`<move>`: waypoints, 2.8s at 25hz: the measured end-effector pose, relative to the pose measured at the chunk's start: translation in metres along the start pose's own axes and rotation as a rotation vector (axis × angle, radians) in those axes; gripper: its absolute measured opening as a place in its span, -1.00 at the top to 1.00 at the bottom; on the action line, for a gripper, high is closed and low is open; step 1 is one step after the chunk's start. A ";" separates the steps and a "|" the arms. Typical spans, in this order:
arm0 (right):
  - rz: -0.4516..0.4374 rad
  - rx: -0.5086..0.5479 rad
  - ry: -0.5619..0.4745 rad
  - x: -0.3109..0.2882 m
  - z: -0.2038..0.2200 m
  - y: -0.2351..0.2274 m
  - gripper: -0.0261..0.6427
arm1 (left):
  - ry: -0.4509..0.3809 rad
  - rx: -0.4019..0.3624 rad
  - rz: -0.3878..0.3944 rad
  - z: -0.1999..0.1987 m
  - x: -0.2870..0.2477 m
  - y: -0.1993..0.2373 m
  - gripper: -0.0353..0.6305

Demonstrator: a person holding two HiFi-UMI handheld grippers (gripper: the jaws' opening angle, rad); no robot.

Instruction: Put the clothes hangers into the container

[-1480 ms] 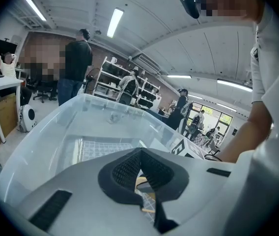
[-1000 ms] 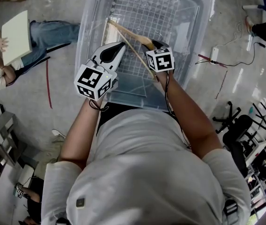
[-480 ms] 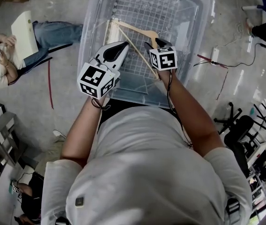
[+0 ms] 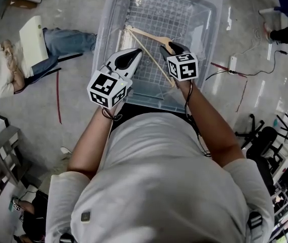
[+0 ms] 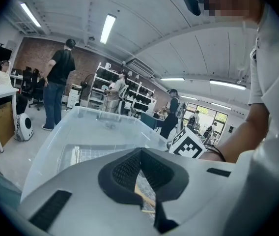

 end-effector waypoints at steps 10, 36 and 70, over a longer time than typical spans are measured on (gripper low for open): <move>0.051 0.185 -0.208 0.074 -0.042 0.034 0.68 | -0.048 -0.080 0.031 -0.020 0.037 -0.023 0.84; -0.004 0.311 -0.500 0.213 -0.074 0.098 0.86 | -0.189 -0.184 0.147 -0.062 0.106 -0.085 0.84; -0.149 0.375 -0.584 0.337 0.034 0.023 0.86 | -0.165 -0.212 0.007 0.009 0.058 -0.260 0.84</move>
Point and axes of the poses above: the fingertips, and each gripper's own axes: x backward along the fingers, y to its left, z out of its underside, the point moved 9 cm from there along x, backward along the fingers, and after that the axes turned 10 degrees about x, right-handed, at the moved point
